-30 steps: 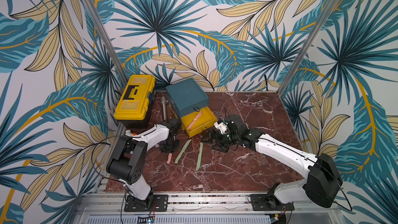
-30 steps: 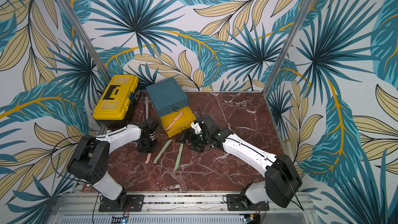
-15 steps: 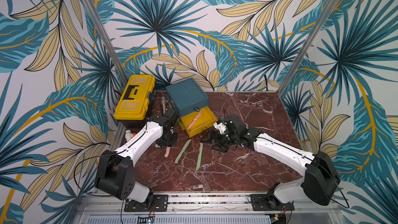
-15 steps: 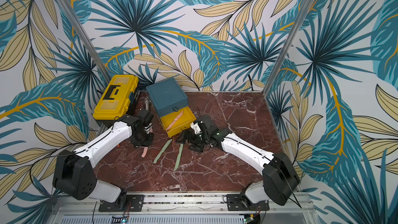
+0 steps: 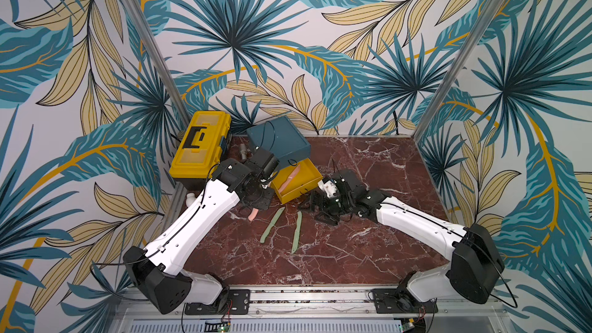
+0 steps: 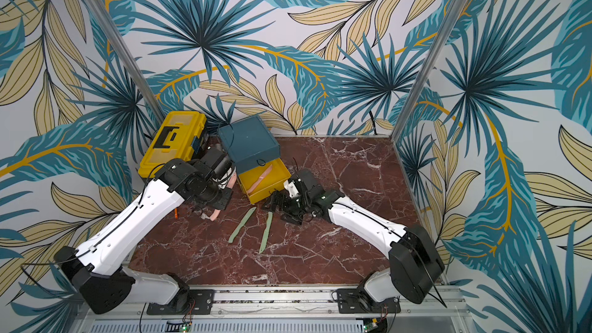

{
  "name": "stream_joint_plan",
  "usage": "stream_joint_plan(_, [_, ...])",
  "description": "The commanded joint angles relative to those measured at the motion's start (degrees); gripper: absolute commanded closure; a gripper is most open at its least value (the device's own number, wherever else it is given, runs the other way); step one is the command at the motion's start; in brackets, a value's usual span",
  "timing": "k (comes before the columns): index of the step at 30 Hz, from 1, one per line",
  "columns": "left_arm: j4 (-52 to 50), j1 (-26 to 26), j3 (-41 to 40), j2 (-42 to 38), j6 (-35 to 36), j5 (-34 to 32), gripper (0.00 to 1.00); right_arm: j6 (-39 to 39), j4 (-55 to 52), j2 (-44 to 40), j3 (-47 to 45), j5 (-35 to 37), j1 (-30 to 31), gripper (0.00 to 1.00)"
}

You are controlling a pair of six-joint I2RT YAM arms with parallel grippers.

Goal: Place the fruit knives into the drawer by color
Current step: Place the fruit knife in the drawer.

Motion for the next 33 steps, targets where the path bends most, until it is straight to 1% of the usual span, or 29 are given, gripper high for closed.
stream_joint_plan(1, [-0.7,-2.7,6.9,4.7,4.8,-0.2,1.0,0.3,-1.8,-0.7,0.4,2.9,-0.7,0.03])
stream_joint_plan(4, [2.5,-3.3,11.6,9.6,7.8,0.6,1.0,0.9,-2.0,-2.3,-0.1,4.8,-1.3,0.03])
stream_joint_plan(8, [8.7,-3.3,14.4,16.2,11.6,-0.5,1.0,1.6,-2.1,-2.9,-0.1,4.5,-2.3,0.03])
stream_joint_plan(12, [12.1,-3.2,17.8,23.5,14.4,-3.8,1.0,1.6,-2.7,-3.5,-0.1,4.3,-3.0,0.03])
stream_joint_plan(14, [13.1,-2.8,19.3,26.4,15.2,-3.8,1.0,1.5,-3.0,-3.8,-0.1,4.0,-3.5,0.03])
stream_joint_plan(16, [14.6,-2.4,19.5,28.6,15.4,-5.3,1.0,1.4,-3.2,-3.9,-0.2,3.6,-4.0,0.03])
stream_joint_plan(18, [16.0,-2.1,18.9,30.0,15.3,-8.4,1.0,1.2,-3.3,-4.0,-0.3,3.1,-4.6,0.03])
stream_joint_plan(19, [17.3,-1.9,18.4,30.3,15.4,-9.7,0.91,1.0,-3.5,-4.1,-0.3,3.0,-4.8,0.03])
stream_joint_plan(20, [17.9,-1.8,18.0,30.6,15.6,-9.6,0.79,0.9,-3.7,-4.2,-0.4,2.9,-5.0,0.03])
stream_joint_plan(21, [18.2,-1.6,17.7,30.7,16.1,-8.6,0.65,0.8,-3.8,-4.3,-0.5,2.9,-5.3,0.03])
stream_joint_plan(23, [18.0,-1.6,17.7,30.6,16.3,-7.5,0.33,0.7,-3.7,-4.4,-0.9,2.9,-5.7,0.03])
stream_joint_plan(24, [18.0,-1.6,17.8,30.2,16.2,-6.6,0.19,0.9,-3.3,-4.5,-1.2,2.9,-6.1,0.03])
stream_joint_plan(26, [18.2,-1.6,18.3,28.7,15.9,-4.4,0.15,1.9,-1.8,-4.5,-2.2,3.0,-6.6,0.03])
stream_joint_plan(27, [18.1,-1.7,18.8,27.8,15.5,-2.9,0.12,2.7,-0.8,-4.4,-2.9,3.3,-6.8,0.05])
stream_joint_plan(29, [18.4,-1.7,20.2,26.0,14.6,-0.6,0.11,5.4,2.4,-4.6,-4.9,4.1,-7.2,0.14])
stream_joint_plan(30, [18.8,-1.8,20.8,25.0,14.0,-0.1,0.11,7.9,5.6,-4.7,-6.6,4.7,-7.4,0.28])
stream_joint_plan(32, [21.7,-1.7,20.5,23.1,13.7,-1.3,0.05,13.6,14.7,-4.6,-10.7,5.9,-7.8,0.67])
stream_joint_plan(33, [22.0,-1.5,21.2,22.8,13.6,-2.3,0.0,17.1,19.8,-4.0,-12.7,6.5,-7.9,0.87])
